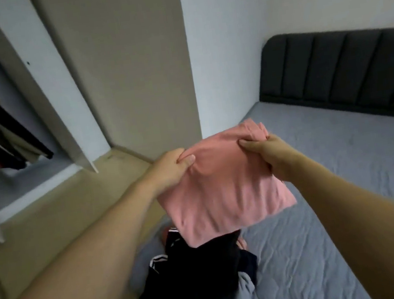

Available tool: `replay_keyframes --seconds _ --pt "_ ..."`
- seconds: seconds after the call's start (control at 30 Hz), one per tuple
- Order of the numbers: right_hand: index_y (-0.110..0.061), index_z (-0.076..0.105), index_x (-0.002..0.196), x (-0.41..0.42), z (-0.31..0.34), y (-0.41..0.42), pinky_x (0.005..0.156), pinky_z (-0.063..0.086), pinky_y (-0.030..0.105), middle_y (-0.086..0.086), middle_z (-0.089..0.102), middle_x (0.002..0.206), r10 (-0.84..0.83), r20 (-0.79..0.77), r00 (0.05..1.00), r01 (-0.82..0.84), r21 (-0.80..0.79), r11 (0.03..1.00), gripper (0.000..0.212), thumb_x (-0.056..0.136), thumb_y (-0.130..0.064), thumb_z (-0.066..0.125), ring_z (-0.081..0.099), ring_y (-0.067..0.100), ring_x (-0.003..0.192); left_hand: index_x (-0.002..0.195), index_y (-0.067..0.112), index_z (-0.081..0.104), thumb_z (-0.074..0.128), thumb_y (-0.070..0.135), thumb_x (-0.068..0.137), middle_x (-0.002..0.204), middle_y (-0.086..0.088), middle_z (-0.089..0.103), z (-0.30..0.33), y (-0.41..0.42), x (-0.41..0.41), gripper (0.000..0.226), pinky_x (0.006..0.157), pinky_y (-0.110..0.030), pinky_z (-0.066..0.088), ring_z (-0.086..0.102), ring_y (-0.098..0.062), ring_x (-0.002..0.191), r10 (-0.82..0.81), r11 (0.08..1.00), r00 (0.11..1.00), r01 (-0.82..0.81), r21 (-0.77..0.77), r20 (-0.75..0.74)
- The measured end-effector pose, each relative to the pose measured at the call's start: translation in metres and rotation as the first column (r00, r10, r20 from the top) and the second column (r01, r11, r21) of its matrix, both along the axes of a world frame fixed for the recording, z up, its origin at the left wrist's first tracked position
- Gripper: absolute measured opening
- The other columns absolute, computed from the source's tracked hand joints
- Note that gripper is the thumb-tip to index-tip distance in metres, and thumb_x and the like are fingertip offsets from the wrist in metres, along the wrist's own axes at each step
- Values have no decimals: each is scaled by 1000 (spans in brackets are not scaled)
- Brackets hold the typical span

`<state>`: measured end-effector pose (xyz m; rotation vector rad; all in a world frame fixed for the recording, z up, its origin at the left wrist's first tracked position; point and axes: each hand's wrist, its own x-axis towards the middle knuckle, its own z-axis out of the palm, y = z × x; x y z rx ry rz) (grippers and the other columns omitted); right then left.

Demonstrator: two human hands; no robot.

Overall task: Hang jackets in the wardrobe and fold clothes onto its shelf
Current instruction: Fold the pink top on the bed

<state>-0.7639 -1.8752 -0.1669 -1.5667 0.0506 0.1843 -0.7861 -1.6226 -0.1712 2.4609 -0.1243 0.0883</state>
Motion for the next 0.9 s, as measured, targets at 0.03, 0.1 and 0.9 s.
replay_keyframes --seconds 0.03,0.1,0.9 --pt "-19 65 111 1 36 31 77 51 26 0 70 105 22 34 999 -23 24 999 30 82 -22 75 65 15 95 70 22 46 52 38 98 70 11 53 36 29 -5 33 56 -20 34 49 -6 65 35 999 998 -36 30 46" --pt "-21 65 111 3 97 92 74 51 23 -2 70 104 67 118 991 -76 74 994 28 84 -20 73 64 13 93 72 23 44 48 38 99 73 13 51 104 87 -15 31 58 -20 34 49 -9 69 87 987 985 -105 118 146" --pt "-26 62 86 227 248 746 61 45 9 -14 66 86 201 514 834 -338 187 922 7 92 -21 62 60 -6 73 100 15 49 26 40 100 86 -10 66 289 661 84 34 62 -35 43 60 -31 74 315 433 780 -625 649 541"
